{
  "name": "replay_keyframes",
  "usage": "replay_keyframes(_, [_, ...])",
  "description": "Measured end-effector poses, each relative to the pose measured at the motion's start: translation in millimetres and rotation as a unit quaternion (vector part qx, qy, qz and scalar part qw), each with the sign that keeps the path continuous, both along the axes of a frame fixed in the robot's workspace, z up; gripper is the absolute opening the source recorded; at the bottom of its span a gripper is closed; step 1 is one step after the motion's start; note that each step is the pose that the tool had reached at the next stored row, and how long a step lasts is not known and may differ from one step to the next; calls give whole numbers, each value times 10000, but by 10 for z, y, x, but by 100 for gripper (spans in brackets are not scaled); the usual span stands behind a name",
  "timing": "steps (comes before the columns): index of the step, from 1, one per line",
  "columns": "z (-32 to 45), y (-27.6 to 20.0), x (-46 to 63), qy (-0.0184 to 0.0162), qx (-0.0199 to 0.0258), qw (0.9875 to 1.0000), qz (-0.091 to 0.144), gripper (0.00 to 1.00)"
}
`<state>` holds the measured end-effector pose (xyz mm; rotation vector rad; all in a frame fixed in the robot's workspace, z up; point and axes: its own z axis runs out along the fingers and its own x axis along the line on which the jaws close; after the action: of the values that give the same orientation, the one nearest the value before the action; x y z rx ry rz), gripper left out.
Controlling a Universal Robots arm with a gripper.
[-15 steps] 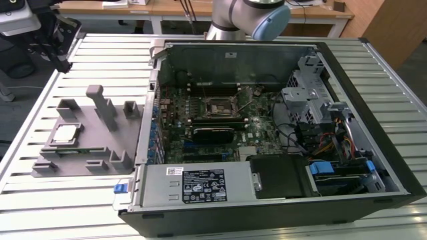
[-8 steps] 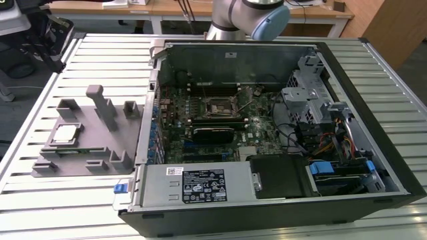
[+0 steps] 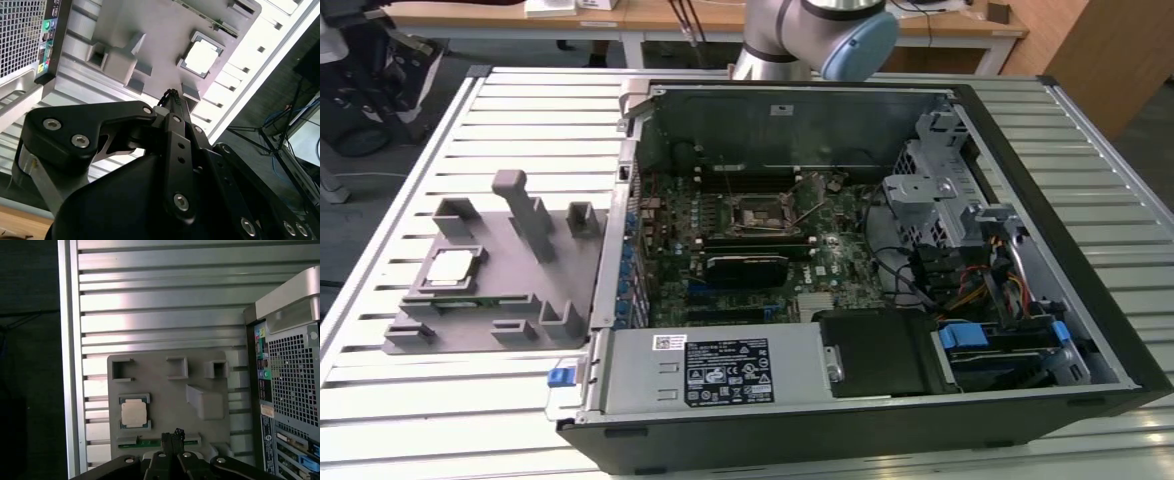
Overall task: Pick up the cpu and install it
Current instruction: 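Reach for the cpu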
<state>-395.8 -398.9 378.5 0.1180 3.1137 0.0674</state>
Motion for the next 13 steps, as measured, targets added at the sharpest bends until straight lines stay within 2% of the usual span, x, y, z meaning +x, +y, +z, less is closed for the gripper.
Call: replay_keyframes(13, [-10,0,-251,-1,1,10000,0,11])
